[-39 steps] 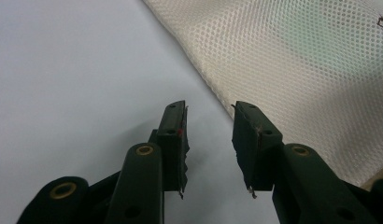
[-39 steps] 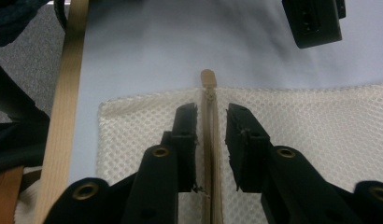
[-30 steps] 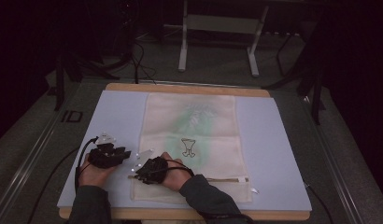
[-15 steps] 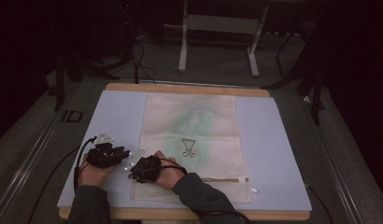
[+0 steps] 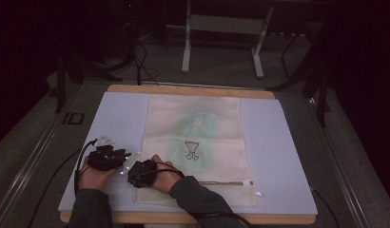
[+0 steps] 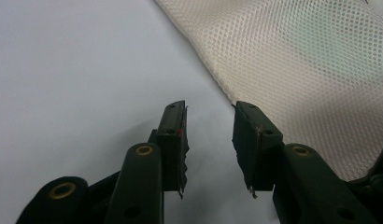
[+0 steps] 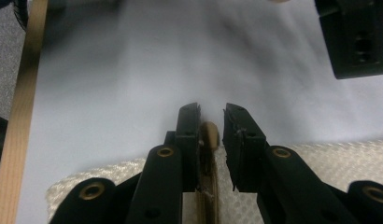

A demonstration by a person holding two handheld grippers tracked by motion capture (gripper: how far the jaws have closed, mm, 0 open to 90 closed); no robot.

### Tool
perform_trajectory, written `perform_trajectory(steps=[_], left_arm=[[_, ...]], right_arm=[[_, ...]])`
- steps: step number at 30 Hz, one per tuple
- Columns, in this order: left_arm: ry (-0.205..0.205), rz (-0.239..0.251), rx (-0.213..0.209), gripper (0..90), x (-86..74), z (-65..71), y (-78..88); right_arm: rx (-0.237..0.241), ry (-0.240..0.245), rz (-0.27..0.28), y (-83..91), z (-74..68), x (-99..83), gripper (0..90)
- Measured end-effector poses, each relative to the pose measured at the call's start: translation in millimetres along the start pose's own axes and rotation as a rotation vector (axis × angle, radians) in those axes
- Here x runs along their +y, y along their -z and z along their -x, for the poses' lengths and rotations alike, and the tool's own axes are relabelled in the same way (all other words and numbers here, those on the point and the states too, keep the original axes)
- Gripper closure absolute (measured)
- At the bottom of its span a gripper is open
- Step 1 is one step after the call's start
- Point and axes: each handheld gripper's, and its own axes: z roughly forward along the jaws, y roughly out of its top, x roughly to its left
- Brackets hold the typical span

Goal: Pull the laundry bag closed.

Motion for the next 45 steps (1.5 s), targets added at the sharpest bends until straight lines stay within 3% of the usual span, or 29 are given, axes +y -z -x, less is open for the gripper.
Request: perform_trajectory(steps=[13,25,34,45], left_arm=[[-0.001,-0.001,0.001,64.4,-0.1,-0.3,0.1],[0.005,0.002,0.005,63.8,-0.2,-0.9,1.0],[0.001,-0.004,0.003,63.5,-0.2,0.1,0.4],[0.001,-0.003,0.005,63.4,-0.7,-0.2,0.7]], right_arm=[[-0.011,-0.004,0.014,-2.5,-1.5,3.2,80.9],[-0.007,-0.009,0.061,13.4,-1.2,2.0,80.9],[-0.011,-0.008,0.066,27.1,-4.7,-13.9,80.8],[0.023,-0.023,0.035,27.3,-2.0,-26.4,76.5]])
